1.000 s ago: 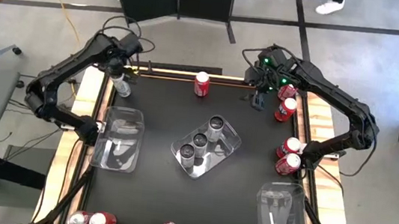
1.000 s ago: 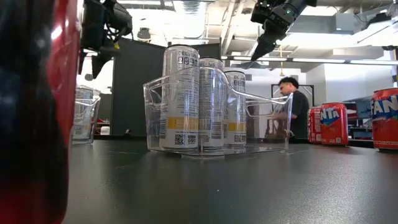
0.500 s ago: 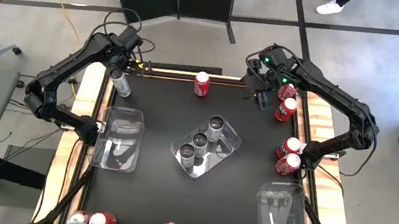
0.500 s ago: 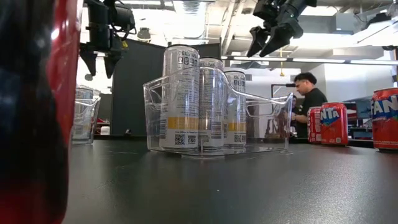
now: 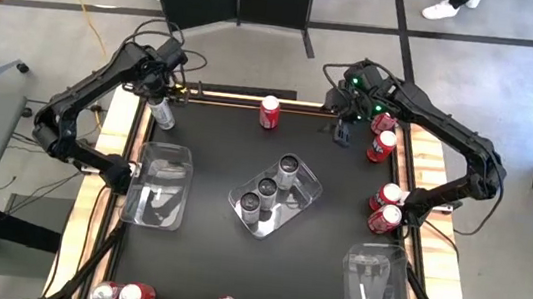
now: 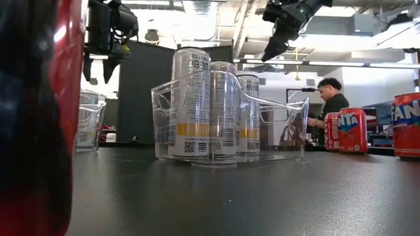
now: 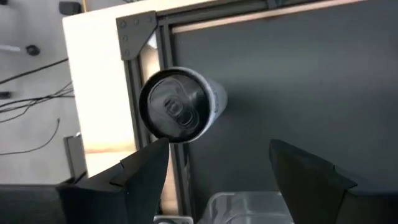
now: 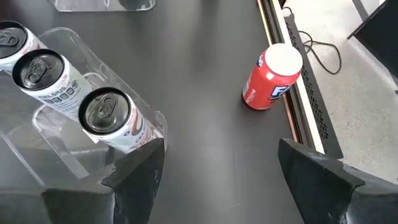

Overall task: Sort soda cans
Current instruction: Put the white soda can into the middle transparent bin

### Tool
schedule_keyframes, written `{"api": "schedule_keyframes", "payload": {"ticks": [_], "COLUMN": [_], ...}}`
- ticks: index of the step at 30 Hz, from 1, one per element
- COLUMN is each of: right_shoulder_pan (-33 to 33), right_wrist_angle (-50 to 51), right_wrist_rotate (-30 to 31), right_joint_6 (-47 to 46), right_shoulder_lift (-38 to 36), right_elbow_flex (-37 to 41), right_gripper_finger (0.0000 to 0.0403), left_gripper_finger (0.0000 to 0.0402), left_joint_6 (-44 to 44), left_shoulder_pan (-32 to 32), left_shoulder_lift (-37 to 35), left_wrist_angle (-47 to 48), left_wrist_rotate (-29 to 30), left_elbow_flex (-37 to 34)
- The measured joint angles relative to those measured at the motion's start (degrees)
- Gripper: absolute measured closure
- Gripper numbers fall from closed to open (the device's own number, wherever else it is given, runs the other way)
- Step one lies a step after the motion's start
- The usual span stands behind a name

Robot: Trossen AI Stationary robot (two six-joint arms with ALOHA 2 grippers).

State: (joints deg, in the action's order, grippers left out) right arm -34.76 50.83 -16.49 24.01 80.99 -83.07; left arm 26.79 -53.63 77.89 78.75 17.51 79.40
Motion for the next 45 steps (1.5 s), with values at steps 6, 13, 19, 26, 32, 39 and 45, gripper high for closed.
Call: {"api": "schedule_keyframes", "payload": {"ticks": [6,13,19,26,32,39,45], "right_shoulder_pan": [-0.02,-0.02,-0.02,1.15,2.63,3.19,3.15], "right_wrist_angle": [0.07,-0.84,-1.56,-6.32,-9.74,-11.32,-11.02], "right_wrist_rotate": [-0.12,-0.15,-0.15,-0.20,-0.28,0.10,0.13], "right_joint_6": [0.36,0.42,0.42,-0.65,-0.63,-2.92,-3.92], "right_shoulder_lift": [0.00,0.00,0.00,0.00,0.00,0.00,0.00], "right_elbow_flex": [0.00,0.00,0.00,0.00,0.00,0.00,0.00], "right_gripper_finger": [0.0072,0.0072,0.0072,0.0072,0.0072,0.0072,0.0072], "left_gripper_finger": [0.0127,0.0104,0.0090,0.0089,0.0089,0.0089,0.0089], "left_joint_6": [-0.88,-1.70,-3.71,-6.17,-6.19,-6.19,-5.23], "left_shoulder_pan": [0.00,0.00,0.19,2.64,3.06,3.08,3.08], "left_shoulder_lift": [0.00,0.00,0.00,0.00,0.00,0.00,0.00], "left_wrist_angle": [0.39,1.17,1.29,1.47,1.30,1.04,-0.04], "left_wrist_rotate": [0.09,-0.13,0.97,6.22,8.33,8.53,8.63], "left_elbow_flex": [-0.01,-0.01,-1.65,-4.47,-5.38,-5.38,-5.38]}}
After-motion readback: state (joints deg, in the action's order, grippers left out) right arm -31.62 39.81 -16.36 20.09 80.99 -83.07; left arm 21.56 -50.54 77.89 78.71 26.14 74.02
